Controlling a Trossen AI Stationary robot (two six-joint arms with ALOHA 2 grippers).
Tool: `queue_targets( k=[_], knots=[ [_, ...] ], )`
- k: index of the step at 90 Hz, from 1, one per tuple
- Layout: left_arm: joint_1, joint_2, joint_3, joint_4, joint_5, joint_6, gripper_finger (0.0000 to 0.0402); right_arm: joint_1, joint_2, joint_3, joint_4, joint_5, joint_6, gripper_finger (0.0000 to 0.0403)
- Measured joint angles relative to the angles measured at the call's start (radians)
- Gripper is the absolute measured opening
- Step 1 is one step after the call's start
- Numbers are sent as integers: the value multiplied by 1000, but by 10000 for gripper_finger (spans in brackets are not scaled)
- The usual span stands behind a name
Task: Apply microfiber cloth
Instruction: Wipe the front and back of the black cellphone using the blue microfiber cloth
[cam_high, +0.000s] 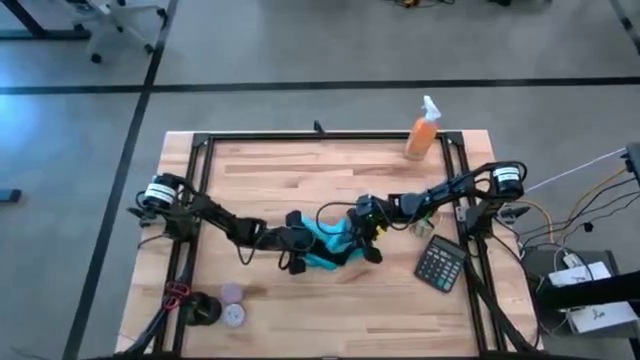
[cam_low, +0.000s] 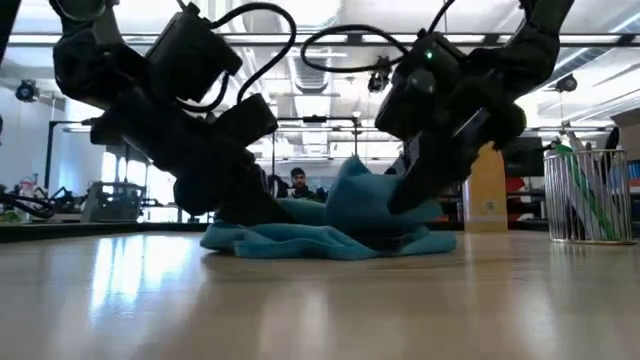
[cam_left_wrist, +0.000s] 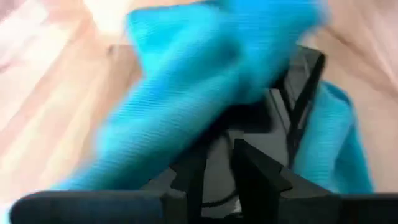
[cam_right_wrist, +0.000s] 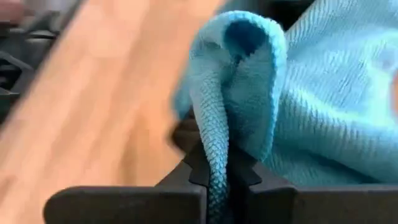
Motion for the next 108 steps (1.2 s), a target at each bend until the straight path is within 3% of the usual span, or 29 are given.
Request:
queue_targets(
  k=[38, 49, 77, 100, 108],
  knots=[
    [84, 1, 0, 0, -20, 48, 75, 32, 25, 2, 129, 60, 43, 0],
    [85, 1, 0, 1, -23, 47, 75, 37, 87, 8, 245, 61, 69, 0],
    [85, 2, -3, -5, -23, 46, 75, 43, 253, 101, 254, 34, 87, 0],
    [86, -4, -3, -38, 16, 36, 75, 23, 248, 84, 250, 108, 24, 0],
    [84, -11, -3, -58, 33, 35, 75, 18, 210, 55, 239, 189, 11, 0]
  ],
)
